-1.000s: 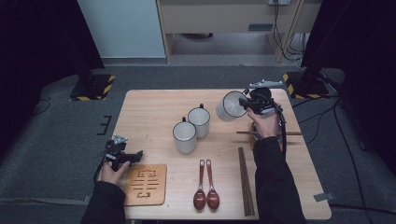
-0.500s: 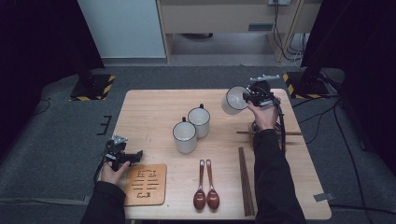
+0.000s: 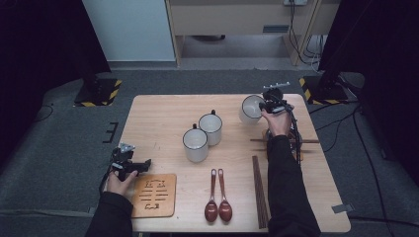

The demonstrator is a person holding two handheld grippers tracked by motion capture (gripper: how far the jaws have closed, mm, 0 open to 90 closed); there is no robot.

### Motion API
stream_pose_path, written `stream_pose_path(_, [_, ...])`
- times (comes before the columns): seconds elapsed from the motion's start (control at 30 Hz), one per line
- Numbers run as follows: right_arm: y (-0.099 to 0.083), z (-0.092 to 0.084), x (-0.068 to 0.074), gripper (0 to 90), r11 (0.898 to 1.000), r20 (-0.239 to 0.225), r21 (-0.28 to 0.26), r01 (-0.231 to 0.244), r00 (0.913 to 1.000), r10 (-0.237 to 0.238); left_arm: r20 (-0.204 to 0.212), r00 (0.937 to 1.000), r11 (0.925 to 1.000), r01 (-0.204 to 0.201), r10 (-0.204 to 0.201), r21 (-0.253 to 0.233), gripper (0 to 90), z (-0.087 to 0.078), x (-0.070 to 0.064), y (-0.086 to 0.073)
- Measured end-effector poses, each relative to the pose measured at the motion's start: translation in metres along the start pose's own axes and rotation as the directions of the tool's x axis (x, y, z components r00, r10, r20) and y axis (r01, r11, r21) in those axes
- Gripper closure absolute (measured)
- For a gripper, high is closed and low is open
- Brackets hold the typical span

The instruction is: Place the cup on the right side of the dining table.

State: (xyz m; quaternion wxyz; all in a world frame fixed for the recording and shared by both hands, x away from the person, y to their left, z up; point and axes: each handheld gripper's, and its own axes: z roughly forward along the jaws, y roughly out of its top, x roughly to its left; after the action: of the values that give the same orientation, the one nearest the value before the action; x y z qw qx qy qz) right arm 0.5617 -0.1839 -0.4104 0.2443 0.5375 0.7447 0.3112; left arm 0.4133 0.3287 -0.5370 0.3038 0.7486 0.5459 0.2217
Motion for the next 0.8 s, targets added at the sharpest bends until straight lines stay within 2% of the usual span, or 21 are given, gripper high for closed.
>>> stream_pose_path(0.23, [-0.005,0.016,-0.006,82.2,0.999,0.022,0.043,-0.012,0.9997,0.011,0.000,1.0000,1.0000,0.000,0.000,0.000,0.0,0.000,0.000,0.000])
stream_pose_path(0.4, [-0.008,0.024,-0.006,82.3,0.997,0.041,0.081,-0.004,0.9991,0.001,0.000,1.0000,1.0000,0.000,0.000,0.000,0.0,0.000,0.000,0.000])
stream_pose_path(0.8, [-0.016,0.038,-0.014,82.3,0.990,0.076,0.141,-0.010,0.9971,0.000,0.000,1.0000,1.0000,0.000,0.000,0.000,0.0,0.000,0.000,0.000])
